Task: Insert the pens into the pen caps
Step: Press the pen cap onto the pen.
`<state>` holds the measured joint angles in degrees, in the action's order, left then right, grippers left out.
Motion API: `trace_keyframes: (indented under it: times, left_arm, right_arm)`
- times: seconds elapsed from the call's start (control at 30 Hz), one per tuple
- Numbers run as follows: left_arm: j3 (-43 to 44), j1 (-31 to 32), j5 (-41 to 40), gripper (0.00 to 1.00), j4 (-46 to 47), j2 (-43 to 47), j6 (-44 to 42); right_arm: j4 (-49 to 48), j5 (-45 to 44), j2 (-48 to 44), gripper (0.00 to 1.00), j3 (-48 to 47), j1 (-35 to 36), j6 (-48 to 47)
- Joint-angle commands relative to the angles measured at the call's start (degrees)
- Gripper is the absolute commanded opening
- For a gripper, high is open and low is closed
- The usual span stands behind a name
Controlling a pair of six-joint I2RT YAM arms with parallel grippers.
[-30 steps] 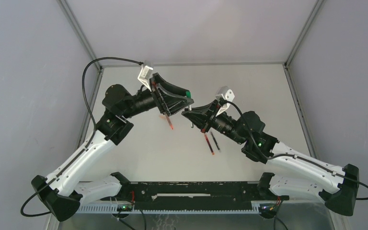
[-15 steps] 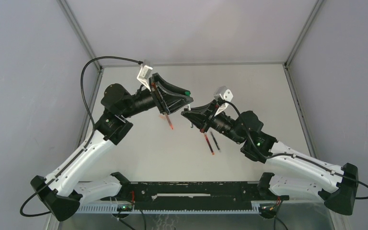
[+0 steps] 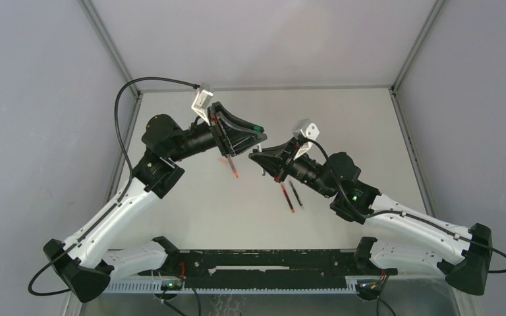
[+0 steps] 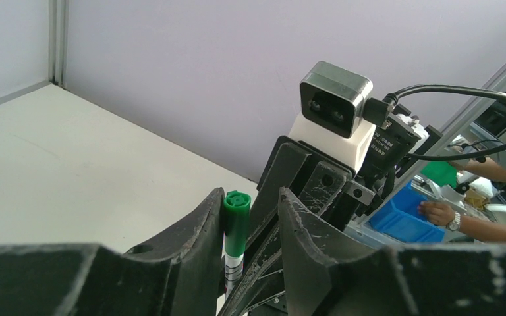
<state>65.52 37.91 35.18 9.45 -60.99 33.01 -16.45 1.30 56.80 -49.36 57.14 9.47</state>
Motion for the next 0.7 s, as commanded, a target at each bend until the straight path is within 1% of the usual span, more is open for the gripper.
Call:
trace_keyframes:
  times: [0.0, 0.1, 0.23, 0.33, 0.47, 0.67]
  left_arm:
    - [3.92, 0.5, 1.3, 0.4, 1.14, -0.09, -0.31]
    - [3.83, 0.59, 1.31, 0.37, 1.09, -0.05, -0.43]
    - [3.83, 0.59, 1.21, 0.27, 1.09, -0.07, -0.49]
    - [4.07, 0.6, 1.32, 0.18, 1.09, -0.26, -0.41]
    - [4.71, 0.65, 1.24, 0.01, 0.73, -0.59, -0.17]
    - [6.44, 0.71, 0.46, 0.0, -1.58, -1.52, 0.1]
  right_arm:
    - [-1.22, -1.2, -0.75, 0.0, -2.93, 0.29, -1.01]
    - [-1.05, -1.3, -1.01, 0.0, -2.93, 0.25, -1.13]
    - [-0.79, -1.3, -1.07, 0.0, -2.93, 0.3, -1.13]
    - [-0.78, -1.3, -1.18, 0.0, -2.93, 0.29, -1.13]
    - [-0.86, -3.69, -1.37, 0.0, -2.88, 0.25, -0.99]
    - [-1.3, -5.8, -1.77, 0.0, -2.89, -0.03, -1.92]
